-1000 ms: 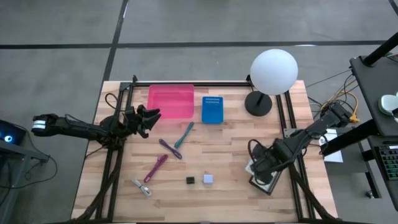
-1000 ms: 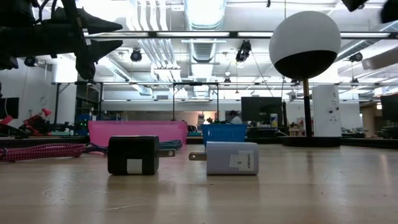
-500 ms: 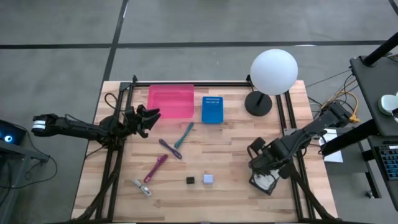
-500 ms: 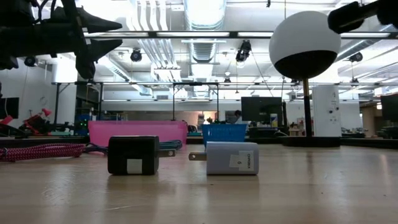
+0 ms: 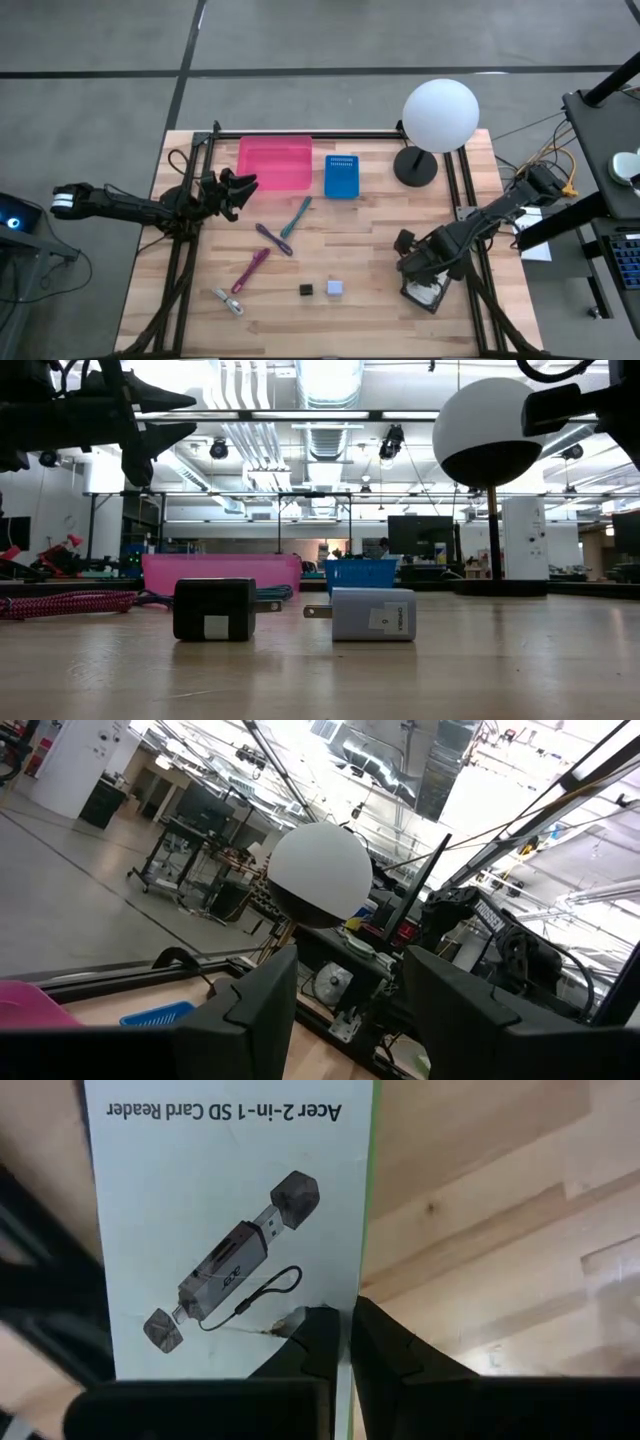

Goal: Pick and place items into bin
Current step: Put the white card reader box into the black bin, then put the white charger adapter into the blue bin

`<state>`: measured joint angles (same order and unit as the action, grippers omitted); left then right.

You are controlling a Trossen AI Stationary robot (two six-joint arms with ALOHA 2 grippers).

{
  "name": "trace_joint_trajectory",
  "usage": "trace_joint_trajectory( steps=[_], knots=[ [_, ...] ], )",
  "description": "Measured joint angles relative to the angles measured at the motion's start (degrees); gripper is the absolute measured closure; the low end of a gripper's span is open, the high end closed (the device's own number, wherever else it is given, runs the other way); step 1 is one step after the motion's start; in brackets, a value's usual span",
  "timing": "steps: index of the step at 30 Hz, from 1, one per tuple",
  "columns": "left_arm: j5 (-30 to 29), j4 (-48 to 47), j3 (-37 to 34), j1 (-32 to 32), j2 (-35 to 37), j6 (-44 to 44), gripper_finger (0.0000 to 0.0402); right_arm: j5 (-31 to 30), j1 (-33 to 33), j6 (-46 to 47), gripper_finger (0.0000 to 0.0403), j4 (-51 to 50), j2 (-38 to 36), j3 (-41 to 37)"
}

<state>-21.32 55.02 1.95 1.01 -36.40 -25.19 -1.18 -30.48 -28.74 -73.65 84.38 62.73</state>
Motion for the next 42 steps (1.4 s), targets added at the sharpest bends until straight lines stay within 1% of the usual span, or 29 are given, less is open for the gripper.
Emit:
trace_joint_trajectory(
  steps=[5, 9, 16, 22, 35, 38, 42],
  knots=[
    [-0.57, -0.02, 0.00, 0.00, -0.50, 0.00, 0.0233, 4.08, -0.02, 1.52, 0.0394, 3.37, 0.02, -0.95],
    [-1.63, -0.02, 0.01, 0.00, -0.71, 0.02, 0.0233, 4.18, -0.02, 3.00, 0.0394, 5.00, 0.11, -1.07],
    [-1.95, -0.06, 0.01, 0.00, -0.71, 0.02, 0.0233, 4.73, -0.02, 2.81, 0.0391, 5.90, 0.13, -1.59],
    [-2.08, -0.04, 0.01, -0.02, -0.69, 0.02, 0.0233, 6.04, 0.00, 3.02, 0.0371, 6.43, 0.13, -3.02],
    [-2.21, -0.04, 0.00, -0.01, -0.69, 0.00, 0.0233, 6.12, 0.00, 3.47, 0.0319, 6.43, 0.13, -4.27],
    [-2.21, -0.02, 0.01, -0.02, -0.66, 0.00, 0.0233, 4.99, 0.02, 6.46, 0.0309, 6.30, 0.13, -3.61],
    [-2.21, -0.02, 0.00, 0.00, -0.69, -0.03, 0.0233, 2.50, 0.94, 16.24, 0.0301, 6.85, -0.20, -1.50]
  ],
)
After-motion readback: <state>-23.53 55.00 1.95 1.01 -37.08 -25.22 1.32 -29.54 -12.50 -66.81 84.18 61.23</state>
